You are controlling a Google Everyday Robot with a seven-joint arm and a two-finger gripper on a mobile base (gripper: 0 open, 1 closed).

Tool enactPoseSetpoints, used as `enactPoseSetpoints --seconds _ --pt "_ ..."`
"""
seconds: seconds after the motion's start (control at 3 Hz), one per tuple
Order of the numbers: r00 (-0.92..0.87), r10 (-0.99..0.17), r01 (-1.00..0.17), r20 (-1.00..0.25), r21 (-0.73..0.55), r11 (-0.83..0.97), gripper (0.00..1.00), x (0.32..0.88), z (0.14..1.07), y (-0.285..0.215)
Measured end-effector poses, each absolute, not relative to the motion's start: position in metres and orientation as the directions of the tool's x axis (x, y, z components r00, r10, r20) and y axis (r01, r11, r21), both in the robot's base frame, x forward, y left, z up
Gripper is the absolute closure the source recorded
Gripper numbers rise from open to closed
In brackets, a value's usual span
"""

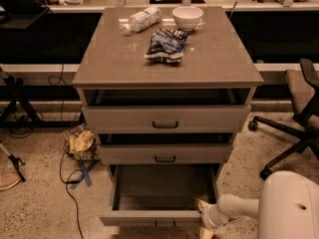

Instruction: Open bottom drawer

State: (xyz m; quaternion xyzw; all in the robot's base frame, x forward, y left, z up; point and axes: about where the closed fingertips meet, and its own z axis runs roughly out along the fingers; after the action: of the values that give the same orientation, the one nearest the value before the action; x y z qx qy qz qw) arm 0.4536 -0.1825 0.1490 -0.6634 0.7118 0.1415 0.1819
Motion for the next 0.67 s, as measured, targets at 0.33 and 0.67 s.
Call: enactPoseSetpoints --seconds 0.33,0.67 --pt "-0.049 -0.889 -0.998 -0.455 -0.022 0.066 0.03 0.4396 0.1533 -0.1804" --pt "-0.052 -0.888 -0.998 -0.456 -0.009 0.064 0.25 0.4319 0.1550 -0.1790"
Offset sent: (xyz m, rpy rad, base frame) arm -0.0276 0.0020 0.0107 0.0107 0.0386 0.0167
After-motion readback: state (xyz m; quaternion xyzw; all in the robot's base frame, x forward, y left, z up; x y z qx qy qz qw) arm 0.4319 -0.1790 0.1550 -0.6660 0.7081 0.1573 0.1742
